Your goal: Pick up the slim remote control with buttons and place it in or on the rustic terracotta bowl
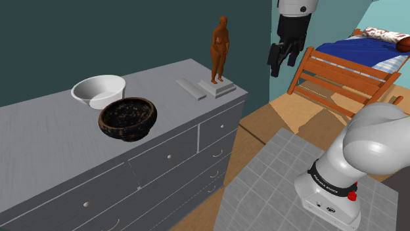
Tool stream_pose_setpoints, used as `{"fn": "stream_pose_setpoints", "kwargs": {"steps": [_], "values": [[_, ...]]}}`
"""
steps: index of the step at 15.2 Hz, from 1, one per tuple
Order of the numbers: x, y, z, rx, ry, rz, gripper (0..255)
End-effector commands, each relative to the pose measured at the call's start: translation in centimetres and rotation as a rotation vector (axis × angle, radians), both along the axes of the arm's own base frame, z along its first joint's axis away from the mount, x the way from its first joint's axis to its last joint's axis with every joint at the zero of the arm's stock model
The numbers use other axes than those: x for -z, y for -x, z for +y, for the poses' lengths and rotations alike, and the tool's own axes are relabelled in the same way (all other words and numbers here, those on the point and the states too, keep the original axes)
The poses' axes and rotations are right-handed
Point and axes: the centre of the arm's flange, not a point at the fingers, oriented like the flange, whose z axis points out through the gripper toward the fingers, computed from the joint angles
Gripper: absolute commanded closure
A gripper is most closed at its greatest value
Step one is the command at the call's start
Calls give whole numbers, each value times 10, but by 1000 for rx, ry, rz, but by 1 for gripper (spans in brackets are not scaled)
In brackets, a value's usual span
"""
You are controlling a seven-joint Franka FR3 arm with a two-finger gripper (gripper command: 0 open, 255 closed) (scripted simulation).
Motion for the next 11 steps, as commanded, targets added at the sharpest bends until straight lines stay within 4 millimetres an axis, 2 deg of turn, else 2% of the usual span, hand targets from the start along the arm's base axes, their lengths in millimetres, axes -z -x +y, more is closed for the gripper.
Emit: {"fn": "stream_pose_setpoints", "kwargs": {"steps": [1, 11], "values": [[0, 0, 0, 0, 0, 0, 0], [60, -112, 11, 3, -33, -27, 0]]}}
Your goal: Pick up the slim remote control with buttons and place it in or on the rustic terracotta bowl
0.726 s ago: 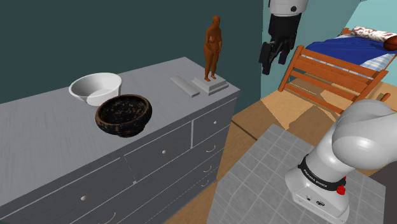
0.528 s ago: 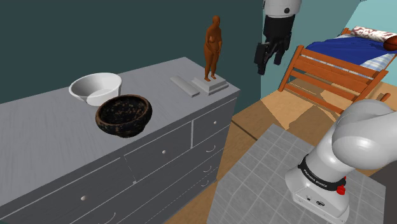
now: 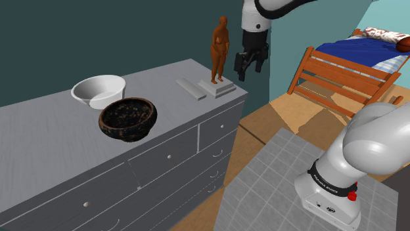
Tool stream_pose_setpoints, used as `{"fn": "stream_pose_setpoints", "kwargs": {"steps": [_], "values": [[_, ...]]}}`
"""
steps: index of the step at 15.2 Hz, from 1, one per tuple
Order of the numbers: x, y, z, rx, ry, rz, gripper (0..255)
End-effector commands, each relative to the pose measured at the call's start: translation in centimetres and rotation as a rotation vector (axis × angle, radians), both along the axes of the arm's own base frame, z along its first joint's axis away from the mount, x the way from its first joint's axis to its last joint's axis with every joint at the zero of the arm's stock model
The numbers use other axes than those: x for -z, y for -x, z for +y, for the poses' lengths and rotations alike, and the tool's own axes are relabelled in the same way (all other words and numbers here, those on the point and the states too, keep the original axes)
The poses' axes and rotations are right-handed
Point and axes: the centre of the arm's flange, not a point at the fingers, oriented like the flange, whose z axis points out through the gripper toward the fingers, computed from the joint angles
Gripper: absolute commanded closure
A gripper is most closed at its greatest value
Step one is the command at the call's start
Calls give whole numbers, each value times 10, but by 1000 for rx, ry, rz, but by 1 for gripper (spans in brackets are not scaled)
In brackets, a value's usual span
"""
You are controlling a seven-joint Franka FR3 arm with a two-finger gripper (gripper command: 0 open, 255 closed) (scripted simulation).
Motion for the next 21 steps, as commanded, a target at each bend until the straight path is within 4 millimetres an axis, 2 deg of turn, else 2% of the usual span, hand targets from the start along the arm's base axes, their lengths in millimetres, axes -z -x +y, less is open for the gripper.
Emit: {"fn": "stream_pose_setpoints", "kwargs": {"steps": [1, 21], "values": [[10, -24, 2, 1, -7, -7, 0], [119, -253, 29, 6, -73, -61, 0]]}}
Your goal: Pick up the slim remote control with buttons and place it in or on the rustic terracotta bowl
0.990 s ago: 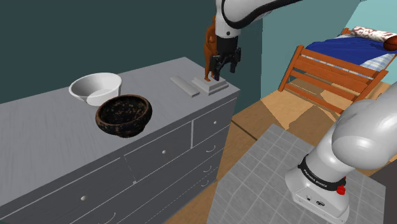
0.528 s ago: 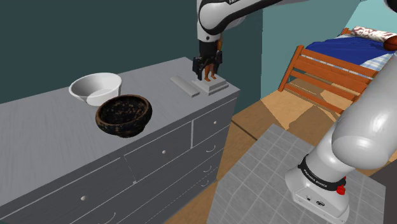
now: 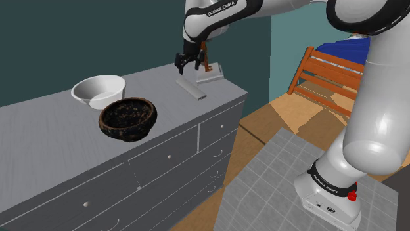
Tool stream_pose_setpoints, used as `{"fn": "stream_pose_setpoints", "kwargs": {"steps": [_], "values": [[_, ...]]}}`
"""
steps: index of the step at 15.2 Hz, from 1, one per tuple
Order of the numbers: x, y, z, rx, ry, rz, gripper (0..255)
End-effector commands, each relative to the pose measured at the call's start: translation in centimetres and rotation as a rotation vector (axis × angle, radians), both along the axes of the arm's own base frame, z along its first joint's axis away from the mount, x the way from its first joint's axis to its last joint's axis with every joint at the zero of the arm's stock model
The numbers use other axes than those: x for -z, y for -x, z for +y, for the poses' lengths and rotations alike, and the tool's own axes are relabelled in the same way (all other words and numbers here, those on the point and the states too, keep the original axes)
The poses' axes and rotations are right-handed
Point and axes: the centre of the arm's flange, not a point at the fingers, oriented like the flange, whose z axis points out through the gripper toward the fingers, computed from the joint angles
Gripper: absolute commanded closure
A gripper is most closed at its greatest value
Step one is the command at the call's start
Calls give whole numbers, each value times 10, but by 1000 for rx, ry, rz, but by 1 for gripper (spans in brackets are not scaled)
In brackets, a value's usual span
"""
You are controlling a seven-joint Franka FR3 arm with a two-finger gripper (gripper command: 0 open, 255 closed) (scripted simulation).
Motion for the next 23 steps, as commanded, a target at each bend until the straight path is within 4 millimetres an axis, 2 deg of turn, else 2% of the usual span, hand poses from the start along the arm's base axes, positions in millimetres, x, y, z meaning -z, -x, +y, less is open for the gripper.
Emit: {"fn": "stream_pose_setpoints", "kwargs": {"steps": [1, 3, 11, 18, 19, 23], "values": [[36, -2, 3, 3, 13, 216, 0], [44, -21, 5, 3, 8, 212, 0], [84, -20, 5, 3, 8, 212, 0], [84, -20, 5, 3, 8, 212, 0], [85, -22, 5, 3, 8, 212, 255], [84, -23, 3, 3, 8, 212, 255]]}}
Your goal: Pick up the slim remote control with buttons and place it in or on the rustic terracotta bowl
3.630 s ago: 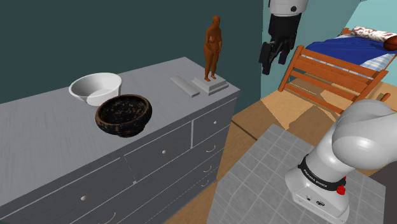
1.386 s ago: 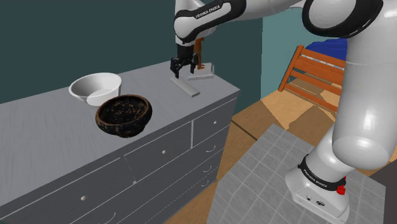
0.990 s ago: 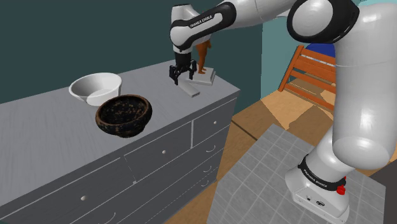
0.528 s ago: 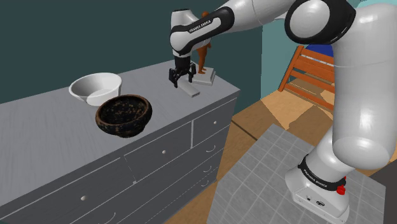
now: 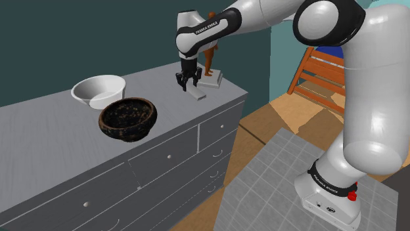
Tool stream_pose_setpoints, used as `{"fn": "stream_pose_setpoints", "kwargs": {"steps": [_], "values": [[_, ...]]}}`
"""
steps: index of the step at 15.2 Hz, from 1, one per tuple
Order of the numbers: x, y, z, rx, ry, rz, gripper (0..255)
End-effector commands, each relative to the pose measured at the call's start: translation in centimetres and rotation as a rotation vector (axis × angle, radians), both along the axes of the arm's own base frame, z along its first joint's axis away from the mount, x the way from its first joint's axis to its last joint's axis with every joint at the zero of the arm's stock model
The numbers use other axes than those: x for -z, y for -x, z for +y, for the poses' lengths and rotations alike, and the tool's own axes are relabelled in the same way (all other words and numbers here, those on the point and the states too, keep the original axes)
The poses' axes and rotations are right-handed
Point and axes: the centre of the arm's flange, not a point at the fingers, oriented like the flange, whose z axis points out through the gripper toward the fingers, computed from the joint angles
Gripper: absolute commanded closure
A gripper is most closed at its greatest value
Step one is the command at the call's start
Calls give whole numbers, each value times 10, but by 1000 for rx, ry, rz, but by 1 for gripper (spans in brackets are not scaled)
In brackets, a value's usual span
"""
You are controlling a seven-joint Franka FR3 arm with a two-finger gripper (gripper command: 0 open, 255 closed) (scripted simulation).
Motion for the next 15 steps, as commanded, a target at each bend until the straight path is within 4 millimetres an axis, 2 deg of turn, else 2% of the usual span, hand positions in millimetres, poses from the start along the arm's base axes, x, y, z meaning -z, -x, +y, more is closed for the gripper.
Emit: {"fn": "stream_pose_setpoints", "kwargs": {"steps": [1, 5, 15], "values": [[2, 0, -2, 2, 2, 2, 255], [2, 2, 0, 3, 2, 2, 255], [-51, 2, 0, 3, 2, 2, 255]]}}
